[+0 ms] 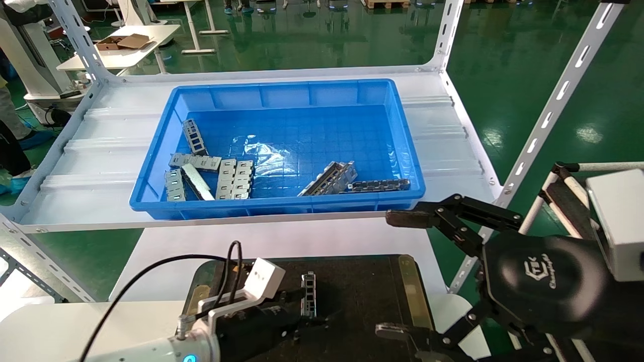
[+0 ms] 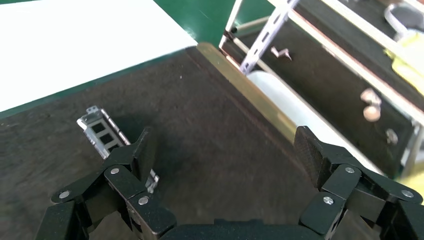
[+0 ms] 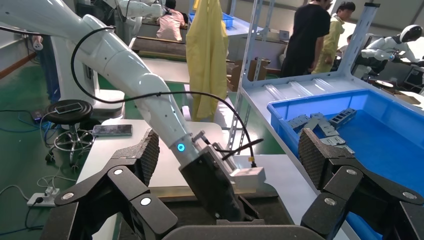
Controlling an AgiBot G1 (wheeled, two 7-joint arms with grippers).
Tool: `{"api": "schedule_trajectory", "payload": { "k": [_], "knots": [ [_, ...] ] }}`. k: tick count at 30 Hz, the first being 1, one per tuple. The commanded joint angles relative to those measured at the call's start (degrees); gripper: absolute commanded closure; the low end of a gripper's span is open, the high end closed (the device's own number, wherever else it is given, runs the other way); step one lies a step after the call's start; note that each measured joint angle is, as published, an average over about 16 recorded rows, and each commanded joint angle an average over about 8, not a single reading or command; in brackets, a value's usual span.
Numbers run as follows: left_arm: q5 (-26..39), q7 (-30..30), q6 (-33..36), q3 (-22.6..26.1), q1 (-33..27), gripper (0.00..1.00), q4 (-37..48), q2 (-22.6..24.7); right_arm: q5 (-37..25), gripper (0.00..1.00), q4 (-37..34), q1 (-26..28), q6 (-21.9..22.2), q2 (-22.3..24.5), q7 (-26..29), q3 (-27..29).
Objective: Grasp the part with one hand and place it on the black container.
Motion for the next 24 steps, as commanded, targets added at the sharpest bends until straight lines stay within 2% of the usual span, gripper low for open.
{"api": "schedule_trajectory", "payload": {
  "k": [1,9,15,19,24],
  "knots": [
    [0.09,1.70,3.07,-1.89,0.52,0.00,-0.16,-1.41,0.00,0.00,0.00,0.00,0.00,0.00,0.00,0.00],
    [-4.38,14.36,17.87,-10.06,2.69,0.00,1.84,-6.09,0.01,0.00,0.00,0.00,0.01,0.01,-0.01,-0.02],
    [-9.74,23.85,29.18,-15.28,4.30,0.00,6.98,-7.55,0.02,0.00,0.00,0.01,0.01,0.01,-0.01,-0.03],
    [-11.87,27.89,36.01,-16.92,4.39,0.00,10.95,-7.88,0.02,0.00,0.00,0.01,0.01,0.01,-0.02,-0.03],
    [-12.70,30.16,42.03,-17.51,3.49,0.00,14.55,-8.22,0.03,0.00,0.00,0.01,0.02,0.02,-0.02,-0.04]
  ]
}}
